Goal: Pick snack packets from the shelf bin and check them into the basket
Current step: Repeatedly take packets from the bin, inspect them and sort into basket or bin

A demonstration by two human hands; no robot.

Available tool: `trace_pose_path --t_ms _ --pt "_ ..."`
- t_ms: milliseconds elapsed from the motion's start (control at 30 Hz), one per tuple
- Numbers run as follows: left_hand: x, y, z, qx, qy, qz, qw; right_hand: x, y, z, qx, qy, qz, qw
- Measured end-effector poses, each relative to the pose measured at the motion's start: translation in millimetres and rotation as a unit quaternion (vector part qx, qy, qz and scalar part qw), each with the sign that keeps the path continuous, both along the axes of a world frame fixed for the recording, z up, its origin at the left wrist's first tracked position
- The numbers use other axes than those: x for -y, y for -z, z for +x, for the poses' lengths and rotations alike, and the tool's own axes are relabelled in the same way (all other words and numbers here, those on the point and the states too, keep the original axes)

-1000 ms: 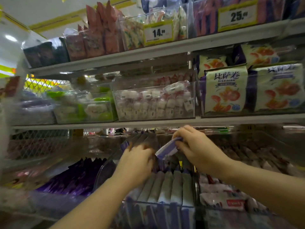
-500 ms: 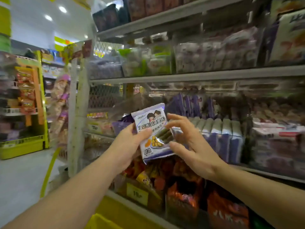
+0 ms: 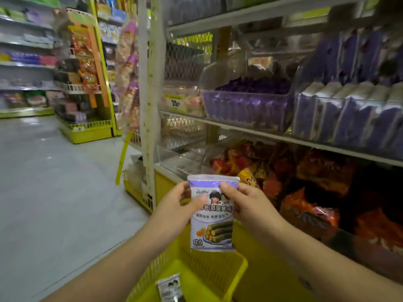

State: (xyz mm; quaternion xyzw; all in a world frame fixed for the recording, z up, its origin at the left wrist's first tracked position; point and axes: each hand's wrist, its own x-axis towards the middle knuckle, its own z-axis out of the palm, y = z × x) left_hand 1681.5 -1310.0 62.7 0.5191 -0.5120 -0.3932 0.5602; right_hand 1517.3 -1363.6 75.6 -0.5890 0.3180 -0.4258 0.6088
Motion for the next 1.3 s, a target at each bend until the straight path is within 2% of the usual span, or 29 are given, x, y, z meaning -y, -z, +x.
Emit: trace_pose_path --t_ms 233,433,667,967,1233,1300 --pt "9.4 21.0 1.6 -0.161 -0.006 0.054 0.985 15.5 30.7 11.4 0.004 -0.028 0.066 0.997" --pt "15.6 19.3 4.5 -0.253 -0.006 0.077 0.965 19.5 28.1 9.3 -0.016 -0.068 0.102 0.992" --pt "14.9 21.2 8.3 -0.268 -0.001 0.088 0.959 15.7 27.2 8.3 -0.052 -0.069 0.085 0.993" --pt "7.3 14.5 13.5 -0.295 0.03 0.095 0.95 15.4 26.0 8.9 0.008 -0.027 0.104 0.994" --pt "3.0 10.3 13.3 -0.285 0.033 0.083 0.954 13.4 21.6 6.9 0.032 -0.028 0.007 0.999" --pt "2.5 8.9 14.2 -0.289 0.024 0.082 0.953 12.8 18.7 3.7 0.014 -0.06 -0.004 0.998"
